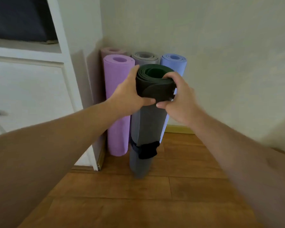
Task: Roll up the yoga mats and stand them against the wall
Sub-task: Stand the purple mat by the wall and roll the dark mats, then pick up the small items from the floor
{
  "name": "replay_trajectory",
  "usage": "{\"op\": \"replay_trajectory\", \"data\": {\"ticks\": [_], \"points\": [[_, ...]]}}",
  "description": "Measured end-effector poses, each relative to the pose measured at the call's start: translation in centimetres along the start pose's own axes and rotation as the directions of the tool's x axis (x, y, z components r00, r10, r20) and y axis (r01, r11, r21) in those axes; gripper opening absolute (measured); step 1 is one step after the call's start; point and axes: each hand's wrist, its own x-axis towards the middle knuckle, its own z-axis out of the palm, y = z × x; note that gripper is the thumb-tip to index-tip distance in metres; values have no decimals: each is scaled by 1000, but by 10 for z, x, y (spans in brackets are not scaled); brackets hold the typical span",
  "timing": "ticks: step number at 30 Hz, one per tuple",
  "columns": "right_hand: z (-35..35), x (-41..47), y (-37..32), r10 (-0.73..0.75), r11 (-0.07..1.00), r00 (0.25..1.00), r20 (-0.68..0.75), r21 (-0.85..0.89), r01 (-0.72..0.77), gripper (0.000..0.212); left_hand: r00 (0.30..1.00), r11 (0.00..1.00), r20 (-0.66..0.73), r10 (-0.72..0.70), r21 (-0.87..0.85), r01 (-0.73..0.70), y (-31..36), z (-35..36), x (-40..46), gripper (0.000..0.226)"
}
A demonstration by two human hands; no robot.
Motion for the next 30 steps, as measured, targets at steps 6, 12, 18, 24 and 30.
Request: {"op": "replay_trajectory", "data": {"ticks": [6, 12, 18, 24, 30], "points": [[35, 81, 46, -47, 997, 998, 33, -65, 49, 76, 993, 1000, -118, -12, -6, 12, -53, 13, 68, 110], [44, 117, 65, -38, 996, 998, 48, -79, 42, 72, 985, 996, -166, -47, 69, 59, -64, 12, 95, 93], [50, 122, 72, -71, 996, 990, 121, -42, 76, 87, 960, 966, -262, -101, 204, 158, -74, 23, 87, 72], [65, 118, 83, 146, 987, 983, 113, 48, -153, 119, 954, 954, -278, -113, 238, 183, -80, 24, 84, 78], [70, 113, 92, 233, 964, 959, 164, 87, -249, 123, 957, 953, -258, -132, 231, 194, -76, 23, 76, 91]]}}
